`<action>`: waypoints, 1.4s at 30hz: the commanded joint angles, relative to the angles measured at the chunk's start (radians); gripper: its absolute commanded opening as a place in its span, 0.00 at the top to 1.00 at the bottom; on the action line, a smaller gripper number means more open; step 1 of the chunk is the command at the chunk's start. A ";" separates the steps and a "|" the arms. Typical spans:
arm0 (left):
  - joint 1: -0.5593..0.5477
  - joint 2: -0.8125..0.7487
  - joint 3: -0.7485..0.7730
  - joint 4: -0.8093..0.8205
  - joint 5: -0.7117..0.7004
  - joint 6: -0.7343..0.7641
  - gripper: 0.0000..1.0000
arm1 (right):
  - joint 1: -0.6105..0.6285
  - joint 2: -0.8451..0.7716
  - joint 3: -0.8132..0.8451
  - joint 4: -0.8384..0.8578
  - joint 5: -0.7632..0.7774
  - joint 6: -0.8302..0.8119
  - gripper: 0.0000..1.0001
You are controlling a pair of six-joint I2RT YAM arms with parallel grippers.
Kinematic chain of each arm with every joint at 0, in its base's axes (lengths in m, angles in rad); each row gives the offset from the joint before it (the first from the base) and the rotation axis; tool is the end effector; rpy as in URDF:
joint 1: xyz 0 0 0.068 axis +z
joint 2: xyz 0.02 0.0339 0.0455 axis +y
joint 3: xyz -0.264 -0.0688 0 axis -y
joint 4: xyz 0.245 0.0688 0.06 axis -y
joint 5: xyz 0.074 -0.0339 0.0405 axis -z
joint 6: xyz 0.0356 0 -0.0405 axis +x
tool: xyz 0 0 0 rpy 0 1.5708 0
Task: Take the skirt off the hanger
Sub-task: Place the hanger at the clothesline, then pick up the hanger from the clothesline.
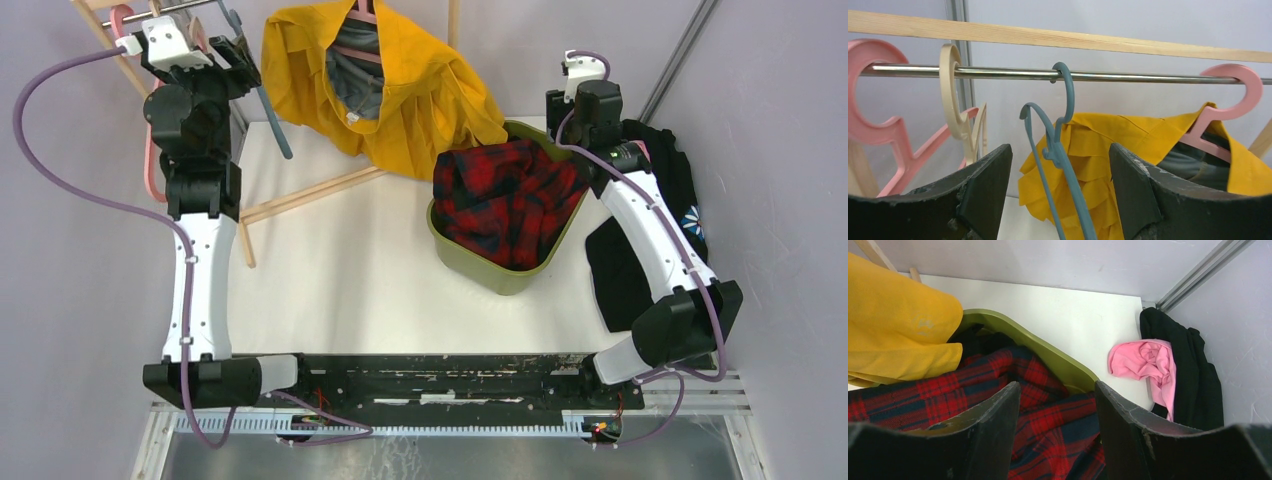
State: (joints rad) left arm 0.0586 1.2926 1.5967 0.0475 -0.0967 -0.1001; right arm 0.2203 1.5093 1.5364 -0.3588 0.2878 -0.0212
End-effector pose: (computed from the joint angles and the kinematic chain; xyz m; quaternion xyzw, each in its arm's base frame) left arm 0.2654 0.0190 0.5356 -0.0848 0.5669 0.0107 0.8193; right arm 0.3431 0.0665 0.4084 -0.0144 0.8099 -0.0591 0.5834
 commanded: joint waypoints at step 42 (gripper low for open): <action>-0.339 -0.025 -0.016 -0.113 0.142 -0.037 0.29 | 0.008 0.502 0.662 0.097 -0.472 0.092 0.42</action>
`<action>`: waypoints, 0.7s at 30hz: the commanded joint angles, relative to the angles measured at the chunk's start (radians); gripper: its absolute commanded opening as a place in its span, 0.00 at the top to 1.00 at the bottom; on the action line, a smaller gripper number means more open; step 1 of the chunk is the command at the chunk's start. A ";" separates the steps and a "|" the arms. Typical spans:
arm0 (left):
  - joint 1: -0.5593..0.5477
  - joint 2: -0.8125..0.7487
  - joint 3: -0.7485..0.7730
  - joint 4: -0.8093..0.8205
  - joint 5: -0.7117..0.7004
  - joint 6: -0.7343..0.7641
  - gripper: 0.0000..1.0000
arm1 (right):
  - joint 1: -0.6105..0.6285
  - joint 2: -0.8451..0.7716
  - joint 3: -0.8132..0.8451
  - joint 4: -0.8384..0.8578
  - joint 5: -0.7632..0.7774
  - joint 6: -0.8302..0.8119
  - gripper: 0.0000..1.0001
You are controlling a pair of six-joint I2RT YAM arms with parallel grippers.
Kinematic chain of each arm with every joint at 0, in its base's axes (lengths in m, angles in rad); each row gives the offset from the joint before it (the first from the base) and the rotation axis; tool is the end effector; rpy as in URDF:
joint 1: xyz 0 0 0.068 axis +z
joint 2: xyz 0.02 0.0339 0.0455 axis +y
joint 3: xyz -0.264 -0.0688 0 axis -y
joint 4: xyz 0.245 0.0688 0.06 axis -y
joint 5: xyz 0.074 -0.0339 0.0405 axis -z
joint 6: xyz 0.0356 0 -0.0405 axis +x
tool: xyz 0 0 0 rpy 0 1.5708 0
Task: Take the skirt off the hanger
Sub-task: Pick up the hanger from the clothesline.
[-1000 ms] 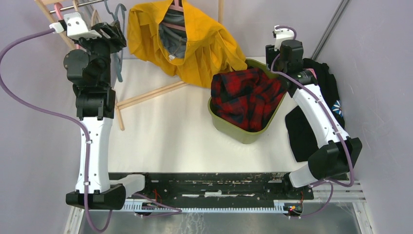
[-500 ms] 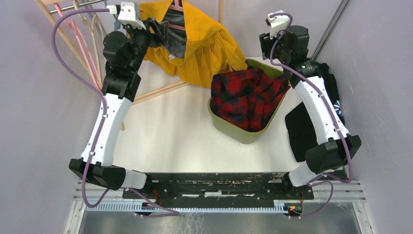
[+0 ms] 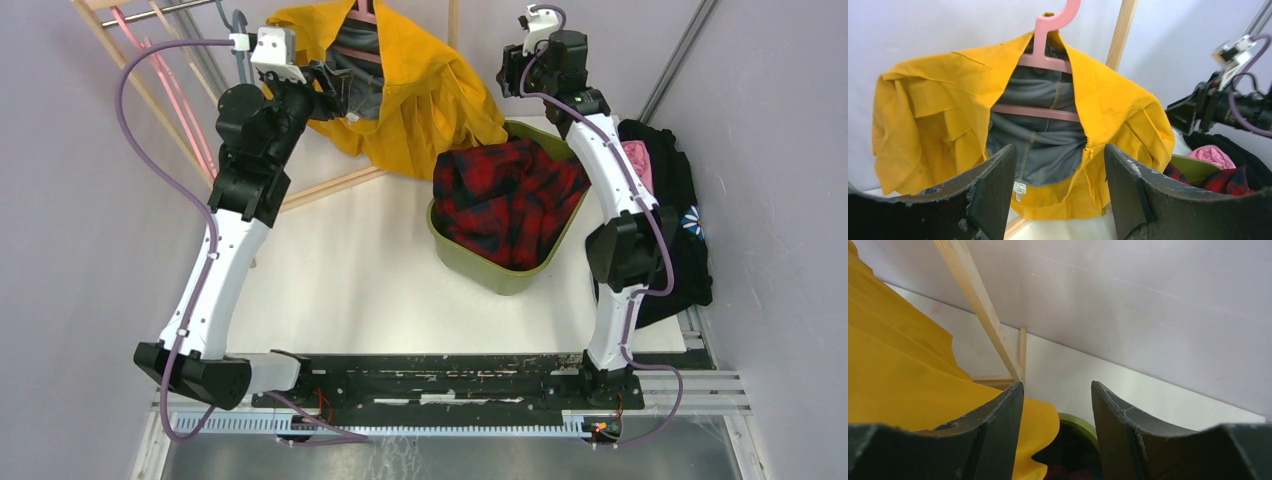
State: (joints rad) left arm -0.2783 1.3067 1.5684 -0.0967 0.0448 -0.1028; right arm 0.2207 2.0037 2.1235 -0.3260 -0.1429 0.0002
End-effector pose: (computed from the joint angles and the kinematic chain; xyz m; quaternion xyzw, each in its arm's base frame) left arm 0.2691 -0.0785 0.5077 0.0737 0.6423 -0.1587 0.7462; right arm 0.4611 0.1087 0.4196 -0.1299 0.7645 0.1244 0.6190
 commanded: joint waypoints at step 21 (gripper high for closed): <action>-0.002 0.063 -0.035 0.104 -0.048 -0.003 0.28 | 0.167 -0.291 -0.428 0.102 -0.144 0.149 0.44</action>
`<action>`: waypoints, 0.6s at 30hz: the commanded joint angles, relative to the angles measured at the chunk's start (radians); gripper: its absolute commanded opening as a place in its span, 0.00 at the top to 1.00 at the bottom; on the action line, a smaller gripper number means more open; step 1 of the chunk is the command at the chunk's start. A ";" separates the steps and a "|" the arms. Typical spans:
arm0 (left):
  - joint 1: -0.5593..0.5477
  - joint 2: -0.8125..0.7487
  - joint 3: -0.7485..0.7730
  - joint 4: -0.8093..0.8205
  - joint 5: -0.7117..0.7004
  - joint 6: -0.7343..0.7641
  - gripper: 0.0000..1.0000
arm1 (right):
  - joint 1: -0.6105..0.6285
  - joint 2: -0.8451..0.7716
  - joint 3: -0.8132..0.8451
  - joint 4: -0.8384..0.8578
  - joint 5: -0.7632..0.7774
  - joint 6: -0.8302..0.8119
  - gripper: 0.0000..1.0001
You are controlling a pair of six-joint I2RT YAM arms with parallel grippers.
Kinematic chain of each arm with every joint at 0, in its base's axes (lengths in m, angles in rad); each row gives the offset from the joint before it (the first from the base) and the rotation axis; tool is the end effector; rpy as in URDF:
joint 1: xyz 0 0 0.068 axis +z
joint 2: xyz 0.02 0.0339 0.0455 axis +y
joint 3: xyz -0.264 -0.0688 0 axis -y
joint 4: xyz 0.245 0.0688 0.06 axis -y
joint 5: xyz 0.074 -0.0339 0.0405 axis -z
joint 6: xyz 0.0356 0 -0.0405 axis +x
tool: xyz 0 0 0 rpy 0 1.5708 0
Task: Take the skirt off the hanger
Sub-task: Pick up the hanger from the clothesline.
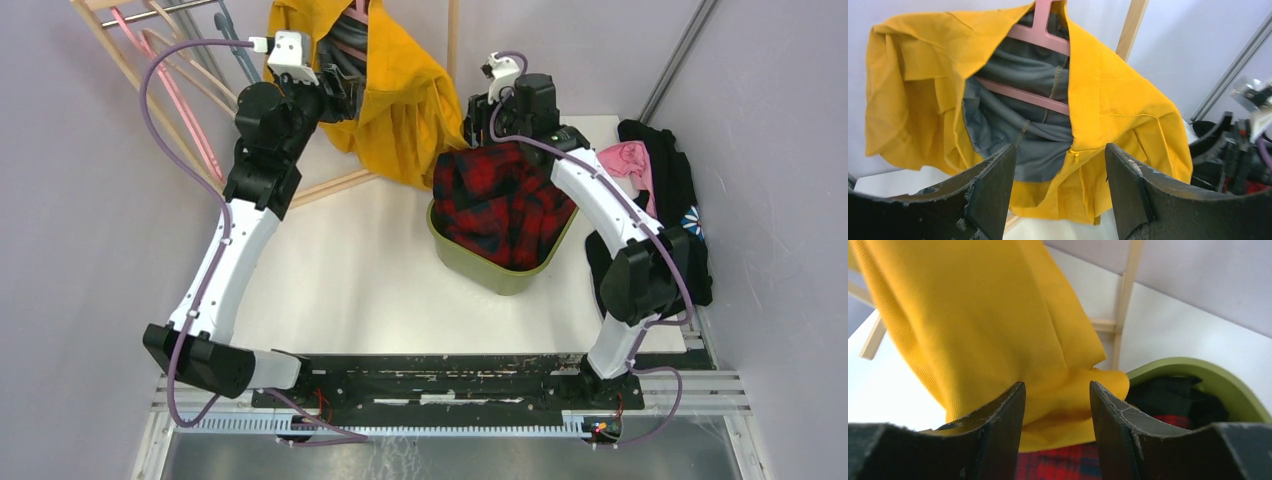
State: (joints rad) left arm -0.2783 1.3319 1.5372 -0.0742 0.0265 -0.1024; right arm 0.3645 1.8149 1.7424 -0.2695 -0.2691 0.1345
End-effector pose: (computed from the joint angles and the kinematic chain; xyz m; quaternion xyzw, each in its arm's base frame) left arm 0.2822 -0.0816 0.4930 0.0678 0.6558 -0.1508 0.7366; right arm 0.4026 0.1638 0.3754 -0.1697 0.7955 0.2473 0.5265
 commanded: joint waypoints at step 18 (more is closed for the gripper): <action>-0.003 -0.002 -0.069 0.080 -0.066 0.056 0.27 | 0.061 -0.055 0.307 -0.092 0.162 -0.272 0.36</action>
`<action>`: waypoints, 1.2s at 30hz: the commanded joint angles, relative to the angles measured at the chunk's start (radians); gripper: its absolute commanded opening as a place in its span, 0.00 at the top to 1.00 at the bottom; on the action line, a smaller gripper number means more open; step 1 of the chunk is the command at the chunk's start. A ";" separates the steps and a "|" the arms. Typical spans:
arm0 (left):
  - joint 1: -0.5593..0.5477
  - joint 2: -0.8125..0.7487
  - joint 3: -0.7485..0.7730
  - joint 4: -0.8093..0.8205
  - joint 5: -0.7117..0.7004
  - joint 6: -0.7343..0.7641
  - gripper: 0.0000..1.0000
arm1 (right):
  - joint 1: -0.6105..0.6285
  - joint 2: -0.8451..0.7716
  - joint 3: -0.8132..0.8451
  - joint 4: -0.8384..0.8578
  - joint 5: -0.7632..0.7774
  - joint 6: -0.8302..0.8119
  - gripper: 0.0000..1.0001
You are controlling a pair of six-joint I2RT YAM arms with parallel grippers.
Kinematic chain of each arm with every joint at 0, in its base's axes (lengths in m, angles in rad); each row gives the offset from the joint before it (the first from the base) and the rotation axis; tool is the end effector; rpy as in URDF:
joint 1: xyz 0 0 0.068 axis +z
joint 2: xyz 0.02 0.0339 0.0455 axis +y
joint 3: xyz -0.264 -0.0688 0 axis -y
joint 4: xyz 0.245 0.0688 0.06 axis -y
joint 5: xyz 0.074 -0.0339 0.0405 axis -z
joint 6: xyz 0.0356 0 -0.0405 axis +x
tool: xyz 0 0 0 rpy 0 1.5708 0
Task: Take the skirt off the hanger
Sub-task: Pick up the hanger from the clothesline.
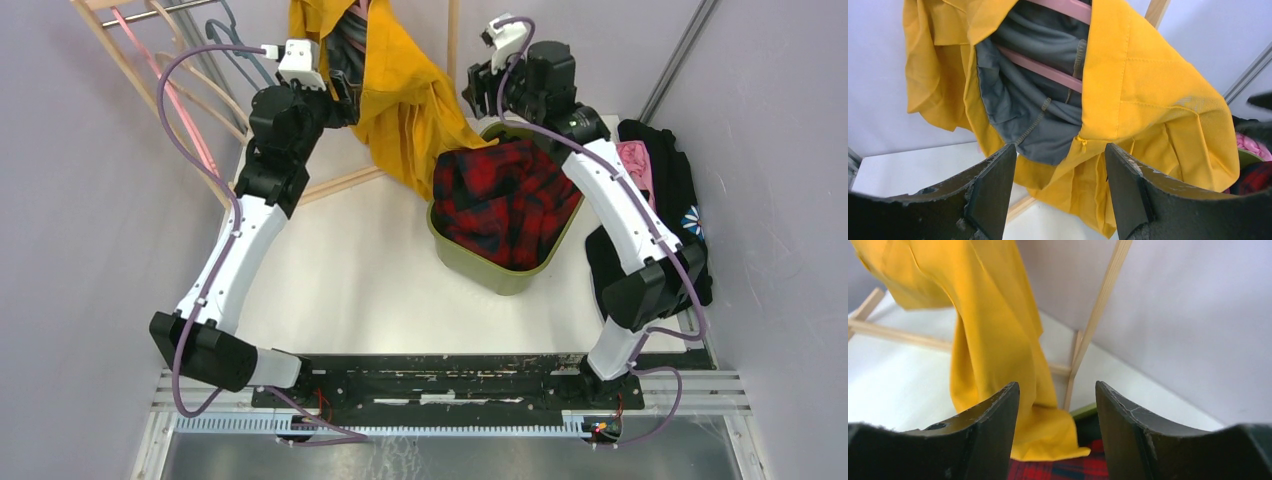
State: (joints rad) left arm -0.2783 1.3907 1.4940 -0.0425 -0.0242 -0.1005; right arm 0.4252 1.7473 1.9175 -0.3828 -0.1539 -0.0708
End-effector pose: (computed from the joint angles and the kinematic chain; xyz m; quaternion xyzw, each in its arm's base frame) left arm 0.3075 -0.0870 0.4648 0.0521 0.6833 -0.1290 0.7168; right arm 0.3661 0.1718 0.4510 -0.2372 0.7402 0.1693 0.6059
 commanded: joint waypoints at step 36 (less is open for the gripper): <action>-0.003 0.106 0.155 0.196 0.056 -0.168 0.28 | 0.074 -0.050 -0.233 0.181 -0.069 0.245 0.41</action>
State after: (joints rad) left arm -0.2783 1.4410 1.5249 0.0132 -0.0296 -0.1162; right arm 0.4732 1.7508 1.7519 -0.2668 -0.1833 0.1078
